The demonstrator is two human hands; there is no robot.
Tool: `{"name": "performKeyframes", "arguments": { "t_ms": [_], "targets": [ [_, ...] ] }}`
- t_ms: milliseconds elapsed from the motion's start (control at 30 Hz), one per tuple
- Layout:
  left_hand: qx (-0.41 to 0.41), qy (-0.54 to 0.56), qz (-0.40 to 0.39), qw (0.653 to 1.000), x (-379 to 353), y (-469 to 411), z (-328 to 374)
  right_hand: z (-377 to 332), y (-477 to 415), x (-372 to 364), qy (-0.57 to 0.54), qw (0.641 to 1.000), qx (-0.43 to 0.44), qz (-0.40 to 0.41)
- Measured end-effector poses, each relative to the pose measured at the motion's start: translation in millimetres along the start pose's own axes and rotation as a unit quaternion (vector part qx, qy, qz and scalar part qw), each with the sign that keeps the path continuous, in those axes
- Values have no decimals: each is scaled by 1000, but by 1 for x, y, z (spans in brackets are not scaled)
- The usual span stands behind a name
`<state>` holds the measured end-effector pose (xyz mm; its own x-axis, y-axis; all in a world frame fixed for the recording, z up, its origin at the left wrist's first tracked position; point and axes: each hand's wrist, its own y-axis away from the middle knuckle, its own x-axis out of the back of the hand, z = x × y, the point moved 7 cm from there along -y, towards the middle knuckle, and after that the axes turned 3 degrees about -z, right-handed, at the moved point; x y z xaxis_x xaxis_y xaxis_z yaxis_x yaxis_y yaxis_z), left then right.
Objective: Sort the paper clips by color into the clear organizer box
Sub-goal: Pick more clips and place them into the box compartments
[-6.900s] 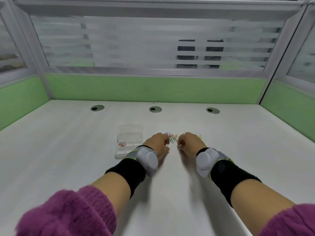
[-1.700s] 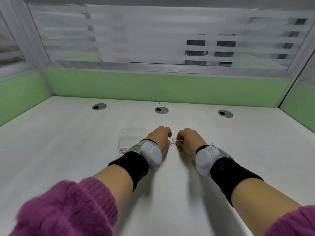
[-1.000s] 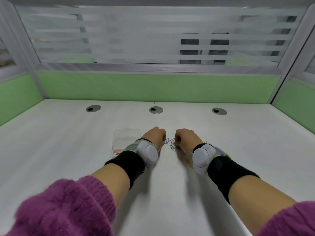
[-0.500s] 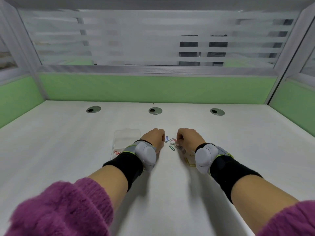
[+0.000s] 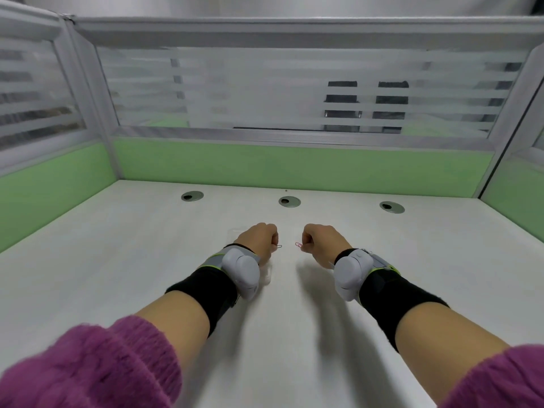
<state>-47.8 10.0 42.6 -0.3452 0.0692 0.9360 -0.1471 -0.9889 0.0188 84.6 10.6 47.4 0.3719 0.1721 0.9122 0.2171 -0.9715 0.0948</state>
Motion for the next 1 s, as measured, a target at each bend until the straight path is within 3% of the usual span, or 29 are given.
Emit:
{"name": "performKeyframes", "arguments": {
  "t_ms": [467, 1000],
  "targets": [
    [66, 5, 20, 998, 28, 46, -76, -83, 4, -39, 34, 997, 60, -17],
    [60, 28, 12, 998, 19, 42, -80, -94, -13, -61, 40, 998, 46, -21]
  ]
}}
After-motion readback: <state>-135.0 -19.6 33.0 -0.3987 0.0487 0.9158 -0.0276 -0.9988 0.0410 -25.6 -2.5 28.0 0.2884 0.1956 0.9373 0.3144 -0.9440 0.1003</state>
